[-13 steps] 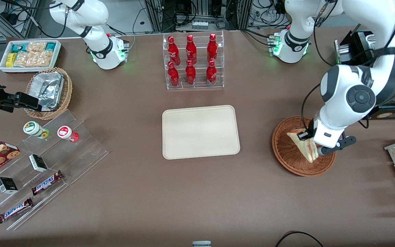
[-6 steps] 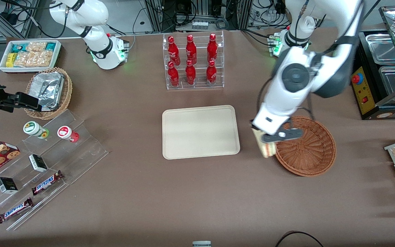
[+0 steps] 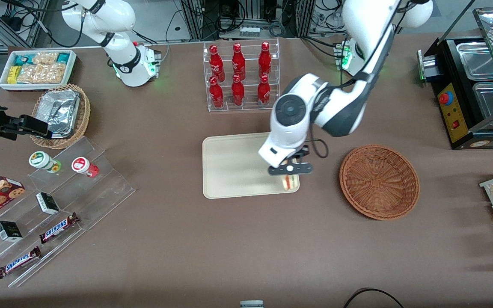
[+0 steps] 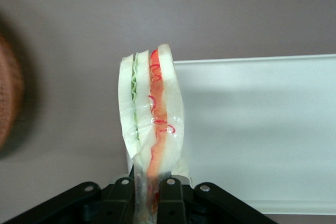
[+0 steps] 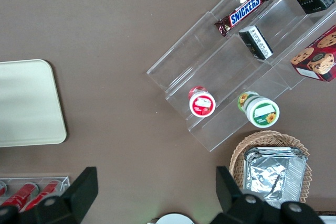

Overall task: Place sandwich from basket to tray
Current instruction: 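Carry the held sandwich with the left gripper over the cream tray, then lower the sandwich onto the tray and open the left gripper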

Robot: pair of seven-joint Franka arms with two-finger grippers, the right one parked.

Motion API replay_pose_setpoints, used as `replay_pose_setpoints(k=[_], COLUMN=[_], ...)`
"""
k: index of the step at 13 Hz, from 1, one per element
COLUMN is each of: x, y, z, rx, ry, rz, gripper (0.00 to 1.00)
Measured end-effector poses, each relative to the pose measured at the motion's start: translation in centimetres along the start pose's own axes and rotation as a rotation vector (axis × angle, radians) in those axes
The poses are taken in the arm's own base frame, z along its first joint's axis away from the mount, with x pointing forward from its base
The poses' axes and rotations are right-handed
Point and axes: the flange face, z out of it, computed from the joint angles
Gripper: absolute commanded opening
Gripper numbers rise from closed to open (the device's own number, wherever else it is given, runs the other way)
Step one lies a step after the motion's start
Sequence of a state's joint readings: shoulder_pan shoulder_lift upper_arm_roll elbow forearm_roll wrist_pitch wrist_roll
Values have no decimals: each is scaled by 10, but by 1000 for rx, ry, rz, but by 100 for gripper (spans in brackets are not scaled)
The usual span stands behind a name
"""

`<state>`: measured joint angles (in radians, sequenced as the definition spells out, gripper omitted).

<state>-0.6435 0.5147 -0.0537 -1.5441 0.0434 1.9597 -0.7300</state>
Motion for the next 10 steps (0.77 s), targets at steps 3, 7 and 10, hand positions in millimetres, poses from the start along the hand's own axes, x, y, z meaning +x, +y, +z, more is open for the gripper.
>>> replay_pose_setpoints(k=[3, 7, 10], x=[-11, -35, -46], y=[40, 80, 96], z=[24, 51, 70], rx=[1, -23, -31], ry=[1, 29, 37], rz=[35, 99, 125], gripper=[10, 10, 10])
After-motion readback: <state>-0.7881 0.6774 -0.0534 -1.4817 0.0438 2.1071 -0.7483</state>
